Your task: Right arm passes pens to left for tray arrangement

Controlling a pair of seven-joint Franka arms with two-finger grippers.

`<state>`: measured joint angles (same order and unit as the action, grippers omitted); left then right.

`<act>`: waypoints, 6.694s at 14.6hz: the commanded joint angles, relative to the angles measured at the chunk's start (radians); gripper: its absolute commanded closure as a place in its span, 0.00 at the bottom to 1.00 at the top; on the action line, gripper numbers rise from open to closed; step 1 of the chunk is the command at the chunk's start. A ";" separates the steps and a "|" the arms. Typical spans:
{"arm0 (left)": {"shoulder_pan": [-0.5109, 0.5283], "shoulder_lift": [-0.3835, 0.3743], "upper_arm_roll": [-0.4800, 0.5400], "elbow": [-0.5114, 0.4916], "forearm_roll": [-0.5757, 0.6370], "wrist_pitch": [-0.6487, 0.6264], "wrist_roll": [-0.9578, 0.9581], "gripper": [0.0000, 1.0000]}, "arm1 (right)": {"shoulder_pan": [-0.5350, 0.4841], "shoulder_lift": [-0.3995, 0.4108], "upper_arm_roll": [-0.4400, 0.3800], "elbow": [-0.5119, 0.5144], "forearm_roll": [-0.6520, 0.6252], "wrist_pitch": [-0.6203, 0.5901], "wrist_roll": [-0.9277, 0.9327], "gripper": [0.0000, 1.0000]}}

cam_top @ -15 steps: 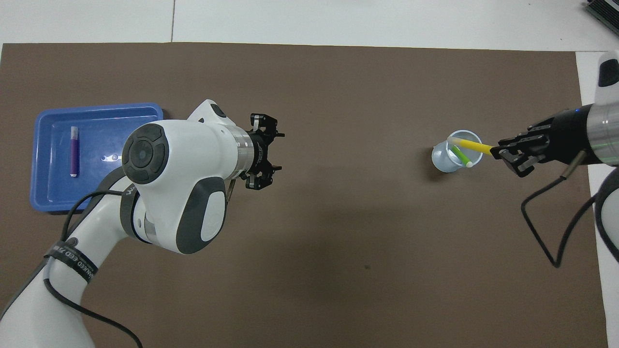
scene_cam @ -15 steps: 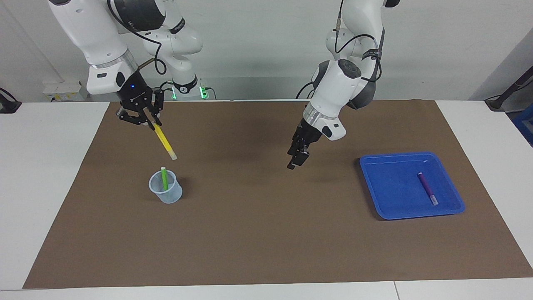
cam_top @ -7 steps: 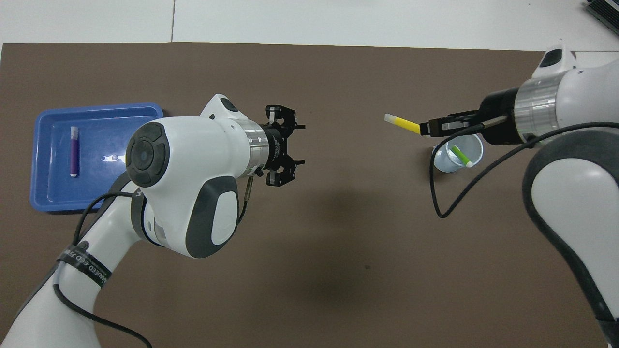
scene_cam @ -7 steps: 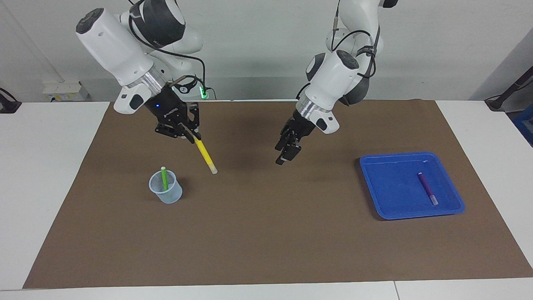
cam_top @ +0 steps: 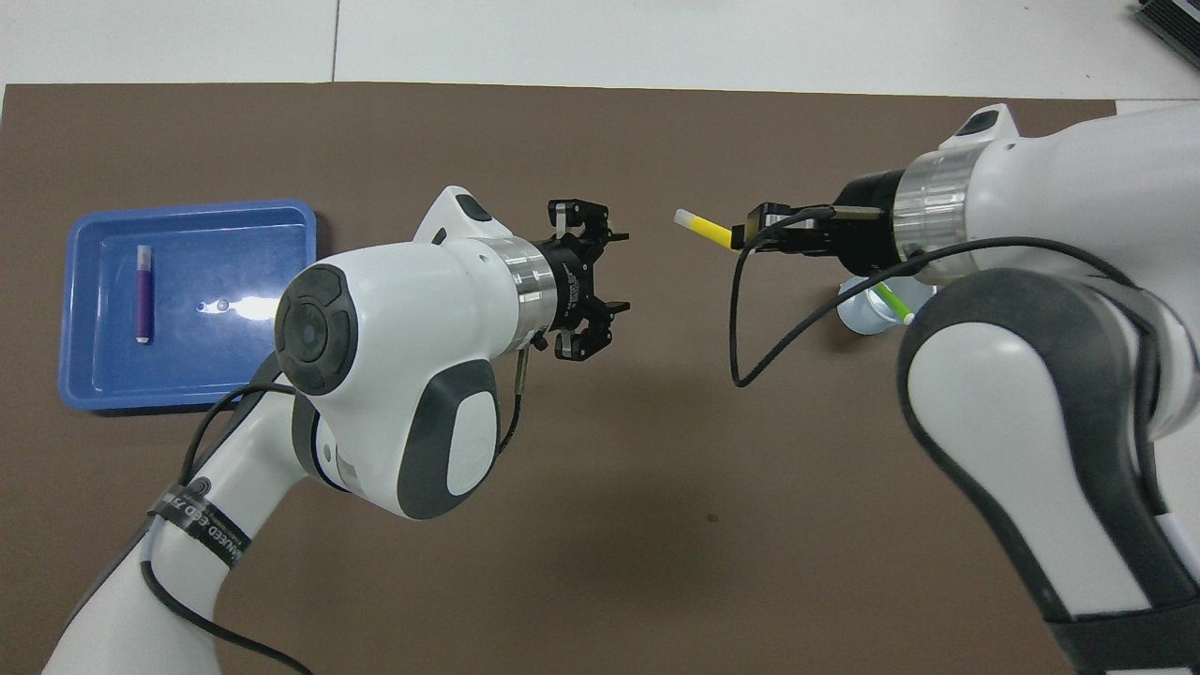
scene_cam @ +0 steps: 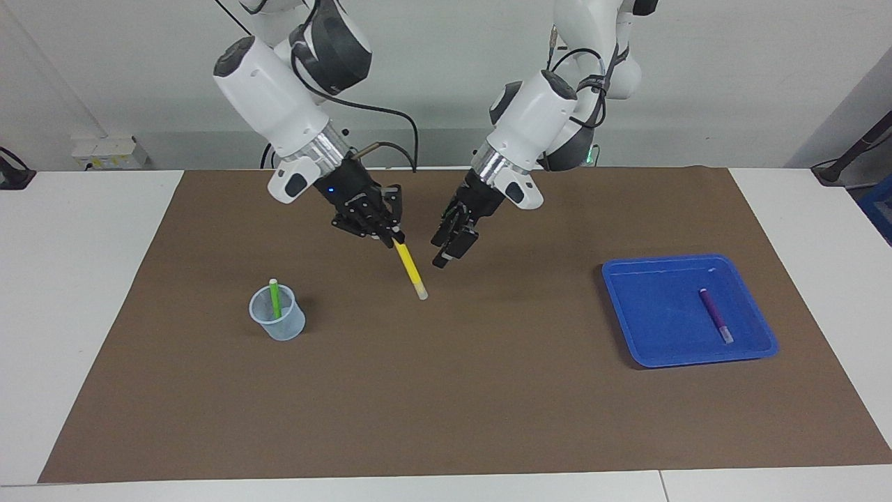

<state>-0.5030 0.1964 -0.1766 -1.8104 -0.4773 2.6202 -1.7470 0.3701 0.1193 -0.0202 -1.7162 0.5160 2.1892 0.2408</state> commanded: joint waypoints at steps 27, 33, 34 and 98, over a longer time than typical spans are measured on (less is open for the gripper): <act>0.008 0.035 0.016 0.025 -0.020 0.006 -0.046 1.00 | 0.023 0.017 -0.001 -0.011 0.010 0.010 0.046 0.89; 0.008 0.035 0.016 0.025 -0.018 0.015 -0.052 1.00 | 0.023 0.016 -0.001 -0.013 0.006 0.009 0.046 0.80; 0.008 0.037 0.016 0.025 -0.018 0.015 -0.051 1.00 | 0.023 0.017 -0.001 -0.013 0.006 0.009 0.051 0.65; 0.779 0.169 0.045 -0.046 0.462 -0.275 1.851 1.00 | -0.315 -0.010 -0.003 -0.316 -0.456 0.017 -0.379 0.53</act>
<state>0.2529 0.3742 -0.1242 -1.8270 -0.0375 2.3135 0.0868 0.0574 0.1364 -0.0262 -1.9945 0.0701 2.1808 -0.1550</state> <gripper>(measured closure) 0.837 0.515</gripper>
